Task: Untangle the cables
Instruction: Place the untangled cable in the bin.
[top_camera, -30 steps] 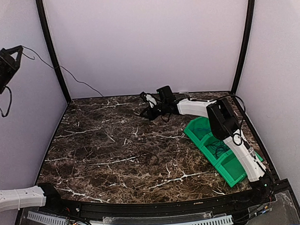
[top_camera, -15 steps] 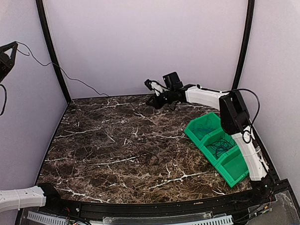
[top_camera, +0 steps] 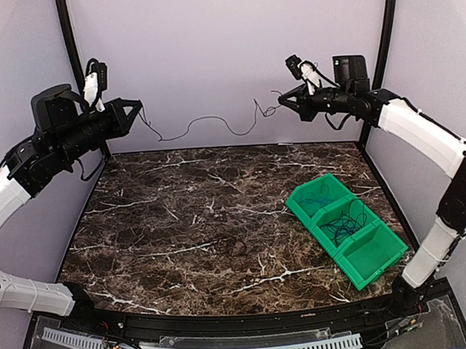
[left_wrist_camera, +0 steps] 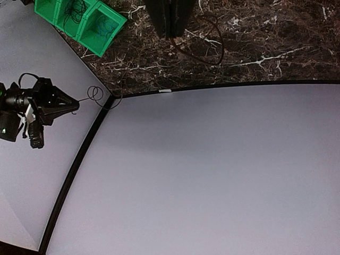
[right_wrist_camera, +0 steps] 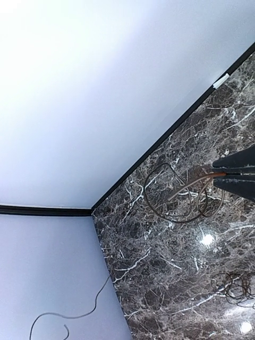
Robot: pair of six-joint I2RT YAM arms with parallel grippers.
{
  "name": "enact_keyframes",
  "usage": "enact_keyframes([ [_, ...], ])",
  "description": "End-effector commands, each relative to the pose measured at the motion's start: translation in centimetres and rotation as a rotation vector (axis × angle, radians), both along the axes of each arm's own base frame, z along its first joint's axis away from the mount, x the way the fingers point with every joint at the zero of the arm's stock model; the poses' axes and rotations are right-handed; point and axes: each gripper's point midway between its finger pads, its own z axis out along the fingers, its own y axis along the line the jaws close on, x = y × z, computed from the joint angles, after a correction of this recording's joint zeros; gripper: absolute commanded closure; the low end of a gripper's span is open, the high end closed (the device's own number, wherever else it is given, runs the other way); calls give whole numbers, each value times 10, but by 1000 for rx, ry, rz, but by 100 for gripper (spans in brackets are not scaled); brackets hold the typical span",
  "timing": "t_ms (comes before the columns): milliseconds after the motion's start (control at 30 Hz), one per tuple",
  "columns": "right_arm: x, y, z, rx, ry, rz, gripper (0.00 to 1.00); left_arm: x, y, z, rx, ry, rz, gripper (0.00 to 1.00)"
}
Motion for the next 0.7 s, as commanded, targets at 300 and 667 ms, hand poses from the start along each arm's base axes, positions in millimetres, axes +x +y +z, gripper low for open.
enact_keyframes([
  [300,-92,-83,-22,-236,-97,-56,100,8,-90,-53,-118,78,-323,100],
  [667,-149,-162,-88,-510,-17,-93,100,-54,-253,-54,-147,-25,-869,100],
])
